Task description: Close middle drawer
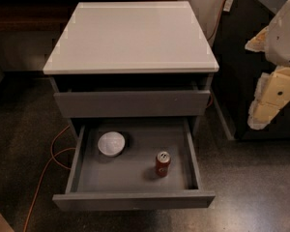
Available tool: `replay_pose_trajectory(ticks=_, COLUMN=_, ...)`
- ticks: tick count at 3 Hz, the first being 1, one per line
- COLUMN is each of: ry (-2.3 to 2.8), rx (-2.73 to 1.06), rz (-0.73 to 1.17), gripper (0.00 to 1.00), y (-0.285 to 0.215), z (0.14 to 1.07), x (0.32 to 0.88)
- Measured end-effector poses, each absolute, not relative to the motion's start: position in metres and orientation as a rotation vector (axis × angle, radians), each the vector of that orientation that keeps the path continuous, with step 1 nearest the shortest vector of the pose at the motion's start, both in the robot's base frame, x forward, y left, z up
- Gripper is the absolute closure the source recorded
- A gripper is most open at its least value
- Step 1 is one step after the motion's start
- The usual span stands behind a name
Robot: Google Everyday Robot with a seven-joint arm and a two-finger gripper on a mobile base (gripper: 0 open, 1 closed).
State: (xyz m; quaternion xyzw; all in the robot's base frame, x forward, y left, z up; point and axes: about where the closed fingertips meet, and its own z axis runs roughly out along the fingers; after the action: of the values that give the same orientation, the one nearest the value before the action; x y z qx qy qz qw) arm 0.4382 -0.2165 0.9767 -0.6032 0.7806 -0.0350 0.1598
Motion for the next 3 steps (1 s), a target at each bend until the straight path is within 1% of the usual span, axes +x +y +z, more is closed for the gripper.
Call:
replay_pose_trajectory(ticks=1, ry=2.230, rx=-1.724, rz=-0.100, gripper=0.00, y=-0.217, z=0.977, x=0.438)
replay_pose_trajectory(ticks=3, ry=2.176, rx=-1.687, rz=0.076, gripper=0.00, y=-0.206, z=0.945, x=0.442)
